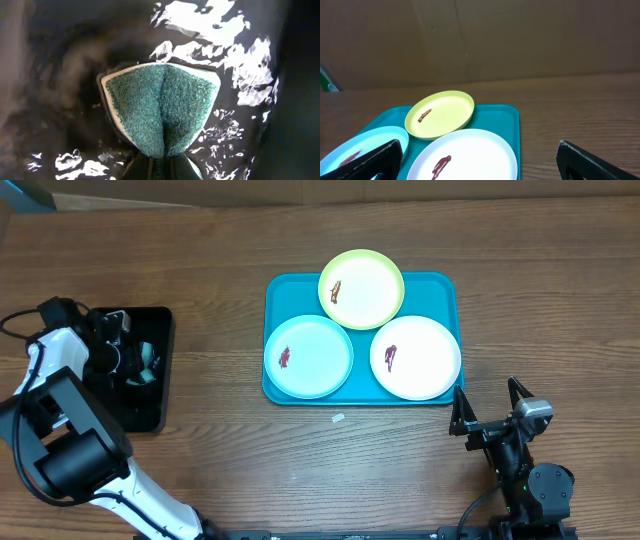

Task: Clean dirty plates on tray and stack at the side
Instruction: 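Lift the green sponge with the left gripper out of the black tray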

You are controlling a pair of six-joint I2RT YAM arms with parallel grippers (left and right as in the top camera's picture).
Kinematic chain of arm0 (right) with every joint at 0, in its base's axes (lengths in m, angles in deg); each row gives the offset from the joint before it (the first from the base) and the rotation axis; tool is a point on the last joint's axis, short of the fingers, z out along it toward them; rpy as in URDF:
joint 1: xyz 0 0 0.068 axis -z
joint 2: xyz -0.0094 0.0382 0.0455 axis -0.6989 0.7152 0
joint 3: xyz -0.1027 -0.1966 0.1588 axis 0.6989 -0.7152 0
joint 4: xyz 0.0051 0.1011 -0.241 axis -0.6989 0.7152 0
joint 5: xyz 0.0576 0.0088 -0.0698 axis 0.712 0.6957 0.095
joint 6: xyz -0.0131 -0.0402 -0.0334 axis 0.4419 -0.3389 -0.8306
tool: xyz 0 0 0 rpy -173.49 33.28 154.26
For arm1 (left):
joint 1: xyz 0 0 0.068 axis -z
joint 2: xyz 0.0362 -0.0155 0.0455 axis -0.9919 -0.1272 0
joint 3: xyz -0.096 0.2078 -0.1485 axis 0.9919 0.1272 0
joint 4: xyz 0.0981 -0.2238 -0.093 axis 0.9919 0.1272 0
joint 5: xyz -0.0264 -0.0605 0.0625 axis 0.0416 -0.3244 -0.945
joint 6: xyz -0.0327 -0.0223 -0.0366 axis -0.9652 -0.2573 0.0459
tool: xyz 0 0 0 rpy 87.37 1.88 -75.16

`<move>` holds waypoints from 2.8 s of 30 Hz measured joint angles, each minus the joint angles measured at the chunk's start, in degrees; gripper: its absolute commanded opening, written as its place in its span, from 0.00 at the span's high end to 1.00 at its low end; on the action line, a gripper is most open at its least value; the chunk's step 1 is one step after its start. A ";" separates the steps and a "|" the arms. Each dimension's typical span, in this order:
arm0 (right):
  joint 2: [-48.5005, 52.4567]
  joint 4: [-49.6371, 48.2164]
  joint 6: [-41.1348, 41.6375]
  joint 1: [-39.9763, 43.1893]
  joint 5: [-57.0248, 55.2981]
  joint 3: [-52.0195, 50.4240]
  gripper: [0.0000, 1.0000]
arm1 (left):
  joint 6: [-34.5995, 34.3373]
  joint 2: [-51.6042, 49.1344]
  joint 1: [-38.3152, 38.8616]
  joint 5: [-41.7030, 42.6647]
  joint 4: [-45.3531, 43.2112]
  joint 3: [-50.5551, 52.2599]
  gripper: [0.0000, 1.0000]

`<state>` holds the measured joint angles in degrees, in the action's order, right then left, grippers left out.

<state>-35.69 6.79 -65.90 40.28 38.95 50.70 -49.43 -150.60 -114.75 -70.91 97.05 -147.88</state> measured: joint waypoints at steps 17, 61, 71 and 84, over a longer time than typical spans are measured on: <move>0.00 0.02 -0.04 0.00 0.00 0.00 0.00 | -0.15 0.00 0.07 1.44 7.65 -5.70 0.96; 0.00 0.02 -0.04 0.00 0.00 0.00 0.00 | -6.16 0.22 0.13 6.60 23.28 -21.27 0.96; 0.00 0.04 -0.04 0.00 0.00 0.00 0.00 | -7.41 -0.15 -0.68 2.99 32.92 -24.09 0.96; 0.00 0.00 -0.02 0.00 0.00 0.00 0.00 | -8.33 0.33 -0.94 2.34 25.31 -27.67 0.96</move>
<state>-35.69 6.79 -65.92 40.28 38.95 50.70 -57.76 -150.27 -115.69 -68.57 122.37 -175.55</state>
